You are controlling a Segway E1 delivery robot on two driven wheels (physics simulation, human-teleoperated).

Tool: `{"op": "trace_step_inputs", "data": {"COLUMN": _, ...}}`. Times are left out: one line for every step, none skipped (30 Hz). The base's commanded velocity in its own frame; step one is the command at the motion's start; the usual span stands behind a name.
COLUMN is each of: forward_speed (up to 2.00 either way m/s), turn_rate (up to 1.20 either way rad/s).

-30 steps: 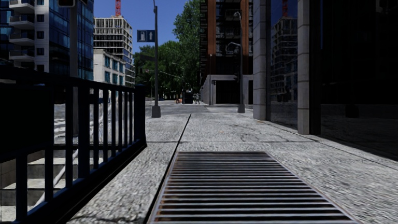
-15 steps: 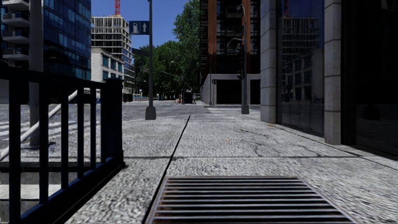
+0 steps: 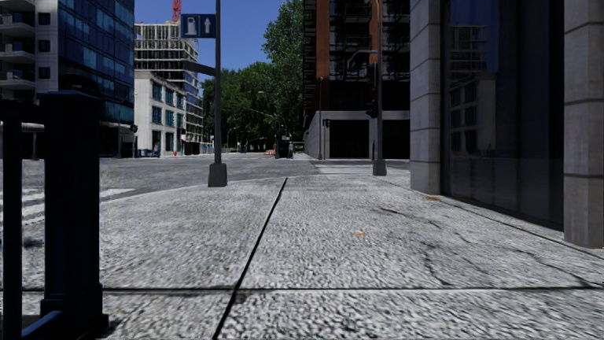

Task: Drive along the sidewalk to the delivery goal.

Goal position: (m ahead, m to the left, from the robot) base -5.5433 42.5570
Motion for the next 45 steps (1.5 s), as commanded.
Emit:
{"op": "trace_step_inputs", "data": {"forward_speed": 2.0, "turn_rate": 0.0}}
{"op": "trace_step_inputs", "data": {"forward_speed": 2.0, "turn_rate": 0.0}}
{"op": "trace_step_inputs", "data": {"forward_speed": 2.0, "turn_rate": 0.0}}
{"op": "trace_step_inputs", "data": {"forward_speed": 2.0, "turn_rate": 0.0}}
{"op": "trace_step_inputs", "data": {"forward_speed": 2.0, "turn_rate": 0.05}}
{"op": "trace_step_inputs", "data": {"forward_speed": 2.0, "turn_rate": 0.19}}
{"op": "trace_step_inputs", "data": {"forward_speed": 2.0, "turn_rate": 0.32}}
{"op": "trace_step_inputs", "data": {"forward_speed": 2.0, "turn_rate": 0.47}}
{"op": "trace_step_inputs", "data": {"forward_speed": 2.0, "turn_rate": 0.47}}
{"op": "trace_step_inputs", "data": {"forward_speed": 2.0, "turn_rate": 0.54}}
{"op": "trace_step_inputs", "data": {"forward_speed": 2.0, "turn_rate": 0.57}}
{"op": "trace_step_inputs", "data": {"forward_speed": 2.0, "turn_rate": 0.57}}
{"op": "trace_step_inputs", "data": {"forward_speed": 2.0, "turn_rate": 0.57}}
{"op": "trace_step_inputs", "data": {"forward_speed": 2.0, "turn_rate": 0.57}}
{"op": "trace_step_inputs", "data": {"forward_speed": 2.0, "turn_rate": 0.6}}
{"op": "trace_step_inputs", "data": {"forward_speed": 2.0, "turn_rate": 0.61}}
{"op": "trace_step_inputs", "data": {"forward_speed": 2.0, "turn_rate": 0.63}}
{"op": "trace_step_inputs", "data": {"forward_speed": 2.0, "turn_rate": 0.63}}
{"op": "trace_step_inputs", "data": {"forward_speed": 2.0, "turn_rate": 0.64}}
{"op": "trace_step_inputs", "data": {"forward_speed": 2.0, "turn_rate": 0.64}}
{"op": "trace_step_inputs", "data": {"forward_speed": 2.0, "turn_rate": 0.64}}
{"op": "trace_step_inputs", "data": {"forward_speed": 2.0, "turn_rate": 0.65}}
{"op": "trace_step_inputs", "data": {"forward_speed": 2.0, "turn_rate": 0.65}}
{"op": "trace_step_inputs", "data": {"forward_speed": 2.0, "turn_rate": 0.65}}
{"op": "trace_step_inputs", "data": {"forward_speed": 2.0, "turn_rate": 0.65}}
{"op": "trace_step_inputs", "data": {"forward_speed": 2.0, "turn_rate": 0.65}}
{"op": "trace_step_inputs", "data": {"forward_speed": 2.0, "turn_rate": 0.65}}
{"op": "trace_step_inputs", "data": {"forward_speed": 2.0, "turn_rate": 0.66}}
{"op": "trace_step_inputs", "data": {"forward_speed": 2.0, "turn_rate": 0.68}}
{"op": "trace_step_inputs", "data": {"forward_speed": 2.0, "turn_rate": 0.69}}
{"op": "trace_step_inputs", "data": {"forward_speed": 2.0, "turn_rate": 0.7}}
{"op": "trace_step_inputs", "data": {"forward_speed": 2.0, "turn_rate": 0.7}}
{"op": "trace_step_inputs", "data": {"forward_speed": 2.0, "turn_rate": 0.72}}
{"op": "trace_step_inputs", "data": {"forward_speed": 2.0, "turn_rate": 0.75}}
{"op": "trace_step_inputs", "data": {"forward_speed": 2.0, "turn_rate": 0.75}}
{"op": "trace_step_inputs", "data": {"forward_speed": 2.0, "turn_rate": 0.75}}
{"op": "trace_step_inputs", "data": {"forward_speed": 2.0, "turn_rate": 0.75}}
{"op": "trace_step_inputs", "data": {"forward_speed": 2.0, "turn_rate": 0.76}}
{"op": "trace_step_inputs", "data": {"forward_speed": 2.0, "turn_rate": 0.76}}
{"op": "trace_step_inputs", "data": {"forward_speed": 2.0, "turn_rate": 0.76}}
{"op": "trace_step_inputs", "data": {"forward_speed": 2.0, "turn_rate": 0.76}}
{"op": "trace_step_inputs", "data": {"forward_speed": 2.0, "turn_rate": 0.76}}
{"op": "trace_step_inputs", "data": {"forward_speed": 2.0, "turn_rate": 0.76}}
{"op": "trace_step_inputs", "data": {"forward_speed": 2.0, "turn_rate": 0.76}}
{"op": "trace_step_inputs", "data": {"forward_speed": 2.0, "turn_rate": 0.76}}
